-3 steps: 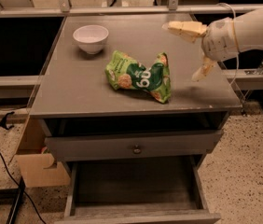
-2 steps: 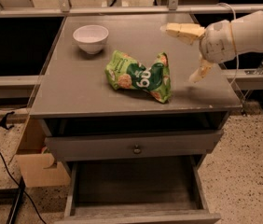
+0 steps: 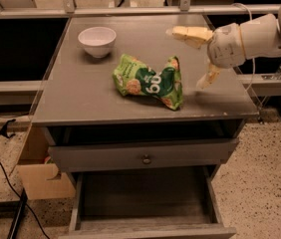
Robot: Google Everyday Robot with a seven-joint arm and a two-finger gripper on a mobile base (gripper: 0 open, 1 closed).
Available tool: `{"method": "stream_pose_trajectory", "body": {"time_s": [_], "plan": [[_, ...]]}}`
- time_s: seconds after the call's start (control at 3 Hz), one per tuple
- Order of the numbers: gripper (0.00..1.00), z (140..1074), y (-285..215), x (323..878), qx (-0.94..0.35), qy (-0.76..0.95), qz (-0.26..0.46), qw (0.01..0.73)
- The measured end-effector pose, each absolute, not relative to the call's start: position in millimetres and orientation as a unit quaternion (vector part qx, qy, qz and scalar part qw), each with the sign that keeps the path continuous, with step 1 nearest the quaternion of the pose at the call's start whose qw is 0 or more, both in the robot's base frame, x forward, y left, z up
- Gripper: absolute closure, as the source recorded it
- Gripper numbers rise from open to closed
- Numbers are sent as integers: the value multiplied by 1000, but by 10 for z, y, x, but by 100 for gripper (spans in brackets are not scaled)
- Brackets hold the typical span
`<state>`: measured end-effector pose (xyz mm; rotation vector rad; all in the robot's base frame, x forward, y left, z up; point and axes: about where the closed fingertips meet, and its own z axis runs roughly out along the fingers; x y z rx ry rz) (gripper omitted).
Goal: Place green rice chip bag into middle drawer
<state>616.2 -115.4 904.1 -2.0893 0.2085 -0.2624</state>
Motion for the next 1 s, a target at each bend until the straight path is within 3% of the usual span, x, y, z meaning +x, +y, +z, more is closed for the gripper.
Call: {"method": "stream_pose_trajectory", "body": {"time_s": [1.0], "plan": [[0, 8958, -917, 6305, -823, 77, -84, 556]]}}
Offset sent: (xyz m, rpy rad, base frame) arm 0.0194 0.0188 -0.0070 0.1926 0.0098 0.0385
